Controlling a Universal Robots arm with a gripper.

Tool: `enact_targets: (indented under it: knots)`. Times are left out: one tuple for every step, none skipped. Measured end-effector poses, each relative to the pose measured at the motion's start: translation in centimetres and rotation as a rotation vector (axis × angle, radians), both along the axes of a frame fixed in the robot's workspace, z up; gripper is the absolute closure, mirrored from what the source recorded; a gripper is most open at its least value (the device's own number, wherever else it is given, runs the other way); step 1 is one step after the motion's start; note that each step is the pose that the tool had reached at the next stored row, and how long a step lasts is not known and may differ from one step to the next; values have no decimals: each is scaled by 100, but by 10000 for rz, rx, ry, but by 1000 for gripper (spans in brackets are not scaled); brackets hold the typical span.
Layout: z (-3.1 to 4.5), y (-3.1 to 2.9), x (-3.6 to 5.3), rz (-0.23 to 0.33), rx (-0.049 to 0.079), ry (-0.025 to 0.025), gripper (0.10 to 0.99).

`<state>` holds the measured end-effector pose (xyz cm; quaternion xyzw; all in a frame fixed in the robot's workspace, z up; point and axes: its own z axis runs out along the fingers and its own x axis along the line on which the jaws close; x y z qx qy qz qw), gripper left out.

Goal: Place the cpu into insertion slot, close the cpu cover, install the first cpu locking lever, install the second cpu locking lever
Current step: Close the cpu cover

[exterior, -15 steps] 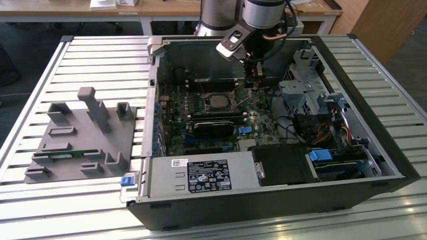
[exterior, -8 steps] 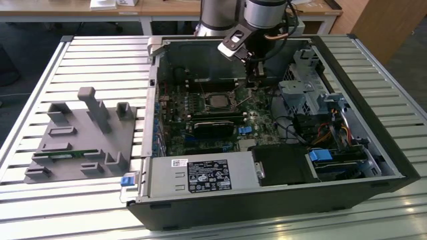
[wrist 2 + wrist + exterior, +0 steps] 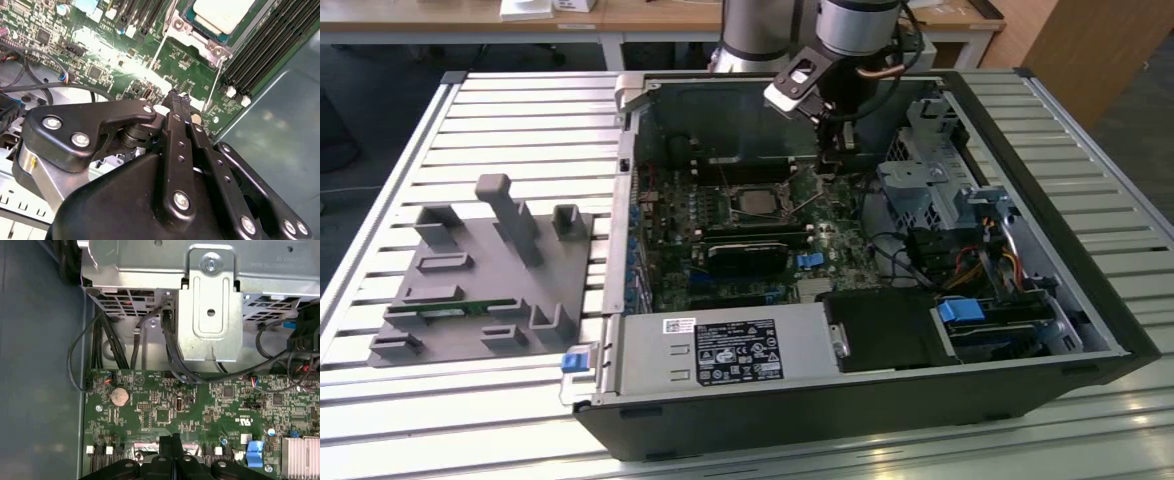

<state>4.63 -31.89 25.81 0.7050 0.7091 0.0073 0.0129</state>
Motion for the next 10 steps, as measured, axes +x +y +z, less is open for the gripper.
enact_targets:
  knots:
    - [-6,5,14,0,3,14,965]
    - [-11,6,28,0,3,28,965]
    - [-14,8,43,0,0,41,965]
    - [-18,11,60,0,1,56,965]
    - [-20,12,77,0,-1,68,965]
    - [-23,14,92,0,-1,79,965]
    - [-25,16,109,0,0,88,965]
    - [-27,17,125,0,0,96,965]
    - [-28,18,141,0,2,102,965]
    - [-31,19,157,0,2,109,965]
